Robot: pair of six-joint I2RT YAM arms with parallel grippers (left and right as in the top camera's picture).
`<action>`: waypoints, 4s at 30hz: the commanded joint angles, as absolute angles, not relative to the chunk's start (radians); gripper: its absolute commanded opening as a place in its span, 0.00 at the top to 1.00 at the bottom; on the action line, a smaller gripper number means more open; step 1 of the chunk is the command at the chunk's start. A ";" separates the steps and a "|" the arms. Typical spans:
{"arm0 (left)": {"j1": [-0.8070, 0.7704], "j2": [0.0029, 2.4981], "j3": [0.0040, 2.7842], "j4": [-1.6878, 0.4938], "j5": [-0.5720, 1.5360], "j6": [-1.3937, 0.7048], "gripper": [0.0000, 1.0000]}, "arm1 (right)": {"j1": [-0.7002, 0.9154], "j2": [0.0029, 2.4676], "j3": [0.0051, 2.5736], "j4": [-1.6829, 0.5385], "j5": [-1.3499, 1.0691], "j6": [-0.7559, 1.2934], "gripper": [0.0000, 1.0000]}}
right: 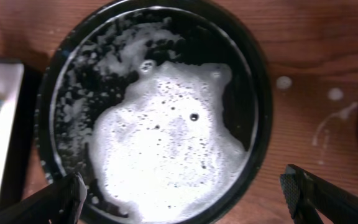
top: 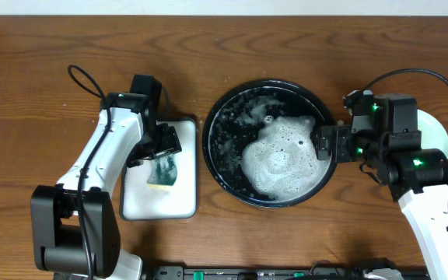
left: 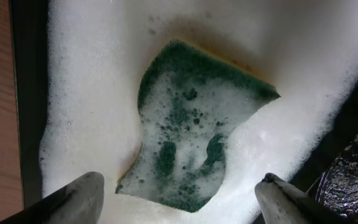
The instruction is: Clean dirty plates on tray and stack at the side
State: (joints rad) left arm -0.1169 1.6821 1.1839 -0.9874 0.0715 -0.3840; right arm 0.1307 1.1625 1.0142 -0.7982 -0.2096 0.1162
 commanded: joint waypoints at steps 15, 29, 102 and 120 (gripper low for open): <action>-0.116 1.673 1.182 -0.989 0.062 -0.374 0.17 | 0.138 1.164 1.019 -0.798 -0.181 0.156 0.01; -0.116 1.673 1.182 -0.989 0.062 -0.374 0.17 | 0.138 0.906 0.804 -0.574 -0.070 0.128 0.01; -0.274 1.081 0.944 -0.611 -0.072 -0.305 0.17 | 0.136 0.009 0.006 -0.072 -0.027 0.062 0.01; -0.088 0.130 0.305 -0.118 -0.061 -0.243 0.17 | 0.136 0.009 0.006 -0.072 -0.027 0.062 0.01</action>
State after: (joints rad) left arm -0.0940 0.2497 0.3862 -0.1471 -0.0525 -0.2790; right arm 0.1314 0.0116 0.0063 -0.0689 -0.0296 0.0738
